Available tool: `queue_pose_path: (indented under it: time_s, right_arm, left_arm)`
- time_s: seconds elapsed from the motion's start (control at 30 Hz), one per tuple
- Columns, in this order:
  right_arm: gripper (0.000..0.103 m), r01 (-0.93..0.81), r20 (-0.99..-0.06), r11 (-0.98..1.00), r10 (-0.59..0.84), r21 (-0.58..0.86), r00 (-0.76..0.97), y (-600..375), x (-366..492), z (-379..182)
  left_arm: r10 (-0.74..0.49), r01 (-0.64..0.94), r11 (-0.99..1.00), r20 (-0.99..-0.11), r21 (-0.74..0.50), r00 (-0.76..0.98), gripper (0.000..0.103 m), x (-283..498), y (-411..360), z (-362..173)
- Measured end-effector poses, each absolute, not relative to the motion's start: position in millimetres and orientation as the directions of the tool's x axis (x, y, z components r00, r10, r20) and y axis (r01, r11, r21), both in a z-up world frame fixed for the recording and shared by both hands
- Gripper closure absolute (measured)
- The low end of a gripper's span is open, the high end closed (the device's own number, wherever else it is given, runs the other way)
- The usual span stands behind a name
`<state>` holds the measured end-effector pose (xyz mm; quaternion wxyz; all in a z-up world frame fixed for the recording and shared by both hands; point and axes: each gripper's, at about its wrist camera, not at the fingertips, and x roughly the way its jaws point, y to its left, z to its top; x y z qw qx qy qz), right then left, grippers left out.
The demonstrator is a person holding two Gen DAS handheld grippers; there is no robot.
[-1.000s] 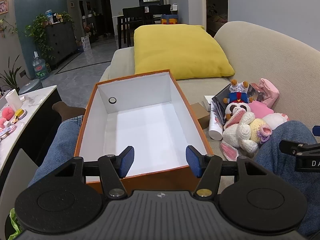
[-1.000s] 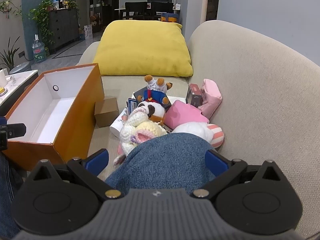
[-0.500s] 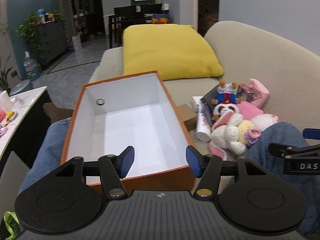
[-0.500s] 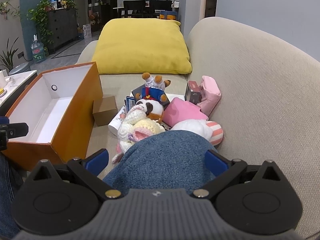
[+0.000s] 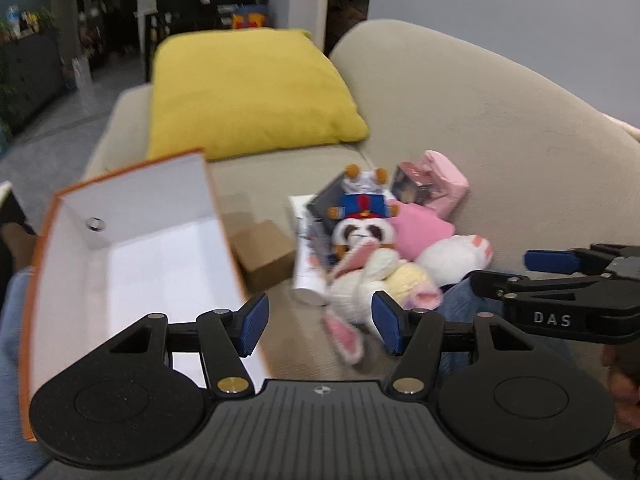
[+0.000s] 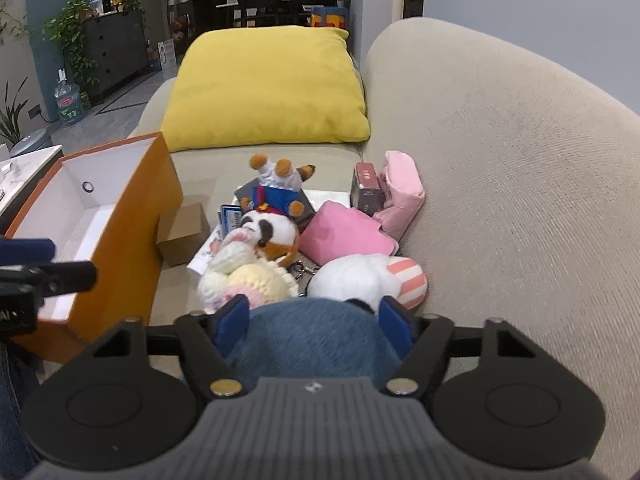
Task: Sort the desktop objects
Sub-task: 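Reach the left gripper toward the crocheted white bunny in the toy pile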
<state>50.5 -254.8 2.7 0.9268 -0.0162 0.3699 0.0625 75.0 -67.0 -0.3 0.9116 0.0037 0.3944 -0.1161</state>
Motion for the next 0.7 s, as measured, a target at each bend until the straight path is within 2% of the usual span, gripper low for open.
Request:
queue_pose_path:
  time_s: [0.2, 0.43, 0.7]
  right_arm:
    - [0.044, -0.074, -0.725, 0.996, 0.09, 0.054, 0.683, -279.2, 84.5, -2.6]
    - [0.044, -0.011, -0.795, 0.991, 0.111, 0.13, 0.596, -303.3, 121.4, -19.6]
    - [0.039, 0.092, -0.863, 0.951, 0.224, 0.295, 0.453, -325.3, 149.9, -52.1]
  left_arm:
    - [-0.284, 0.218, 0.958, -0.751, -0.189, 0.597, 0.036, 108.9, -84.4, -8.0]
    - [-0.31, 0.158, 0.951, -0.821, -0.267, 0.48, 0.036, 152.2, -100.6, -31.5]
    - [-0.293, 0.098, 0.956, -0.877, -0.277, 0.381, 0.036, 176.9, -116.7, -49.6]
